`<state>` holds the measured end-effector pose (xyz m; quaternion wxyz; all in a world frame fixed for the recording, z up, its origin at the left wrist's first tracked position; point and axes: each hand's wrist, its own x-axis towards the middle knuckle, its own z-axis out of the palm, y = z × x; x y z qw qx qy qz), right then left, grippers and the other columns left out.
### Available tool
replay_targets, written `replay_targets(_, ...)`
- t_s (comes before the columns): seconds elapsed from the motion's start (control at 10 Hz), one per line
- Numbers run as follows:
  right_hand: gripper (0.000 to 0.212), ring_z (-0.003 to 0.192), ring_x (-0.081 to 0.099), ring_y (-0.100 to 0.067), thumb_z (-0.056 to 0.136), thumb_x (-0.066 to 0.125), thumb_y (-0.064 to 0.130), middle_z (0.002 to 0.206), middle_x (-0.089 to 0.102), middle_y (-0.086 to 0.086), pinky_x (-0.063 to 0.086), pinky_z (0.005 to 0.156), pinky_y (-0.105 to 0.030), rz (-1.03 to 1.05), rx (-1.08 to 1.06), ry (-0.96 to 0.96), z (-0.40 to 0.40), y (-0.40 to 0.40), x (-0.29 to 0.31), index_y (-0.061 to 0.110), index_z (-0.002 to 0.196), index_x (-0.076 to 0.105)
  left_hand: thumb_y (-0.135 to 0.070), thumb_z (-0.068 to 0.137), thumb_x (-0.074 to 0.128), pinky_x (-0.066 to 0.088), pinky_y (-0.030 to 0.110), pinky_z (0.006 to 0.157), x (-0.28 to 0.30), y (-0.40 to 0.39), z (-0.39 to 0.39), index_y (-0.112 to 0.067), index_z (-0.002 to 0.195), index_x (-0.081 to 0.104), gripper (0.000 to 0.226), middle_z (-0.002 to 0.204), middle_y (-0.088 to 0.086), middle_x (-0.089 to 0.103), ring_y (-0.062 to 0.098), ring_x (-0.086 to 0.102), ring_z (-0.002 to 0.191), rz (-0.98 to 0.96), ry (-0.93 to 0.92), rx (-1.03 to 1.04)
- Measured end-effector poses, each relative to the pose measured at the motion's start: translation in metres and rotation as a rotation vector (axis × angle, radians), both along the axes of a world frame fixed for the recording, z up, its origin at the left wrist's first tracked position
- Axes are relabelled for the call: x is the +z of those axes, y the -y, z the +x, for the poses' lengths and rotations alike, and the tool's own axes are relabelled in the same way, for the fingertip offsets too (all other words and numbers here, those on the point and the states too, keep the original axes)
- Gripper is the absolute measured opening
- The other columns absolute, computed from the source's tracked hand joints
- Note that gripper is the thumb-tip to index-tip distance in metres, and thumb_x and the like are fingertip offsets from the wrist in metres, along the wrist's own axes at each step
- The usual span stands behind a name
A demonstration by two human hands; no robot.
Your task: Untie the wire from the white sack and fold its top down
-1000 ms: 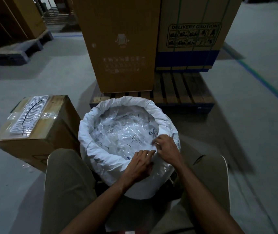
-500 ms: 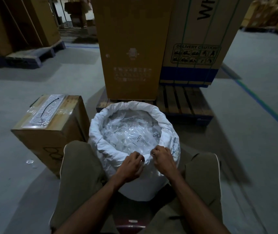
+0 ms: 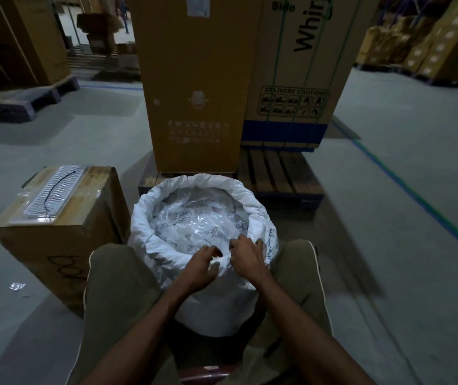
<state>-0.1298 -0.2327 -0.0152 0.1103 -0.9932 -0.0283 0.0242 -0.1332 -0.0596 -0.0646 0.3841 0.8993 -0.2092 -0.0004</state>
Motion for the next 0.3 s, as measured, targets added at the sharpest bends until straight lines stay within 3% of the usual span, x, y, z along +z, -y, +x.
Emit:
replay_targets(0.2, 0.033, 0.119, 0.056, -0.023, 0.093, 0.061, 0.013, 0.128, 0.057, -0.003, 0.034, 0.108, -0.048, 0.042, 0.071, 0.149, 0.055, -0.009, -0.008, 0.024, 0.124, 0.063, -0.027, 0.092, 0.06, 0.052, 0.043, 0.093, 0.012, -0.022, 0.059, -0.023, 0.123, 0.056, 0.032, 0.121, 0.005, 0.056, 0.024, 0.059, 0.109, 0.109, -0.035, 0.081)
replay_targets(0.3, 0.038, 0.119, 0.059, -0.028, 0.09, 0.066, 0.014, 0.131, 0.06, -0.007, 0.039, 0.105, -0.051, 0.044, 0.062, 0.228, 0.095, -0.013, -0.033, 0.021, 0.127, 0.062, -0.025, 0.091, 0.062, 0.052, 0.047, 0.091, -0.004, -0.032, 0.101, -0.018, 0.129, 0.054, 0.04, 0.124, 0.01, 0.053, 0.032, 0.058, 0.109, 0.213, 0.085, 0.139)
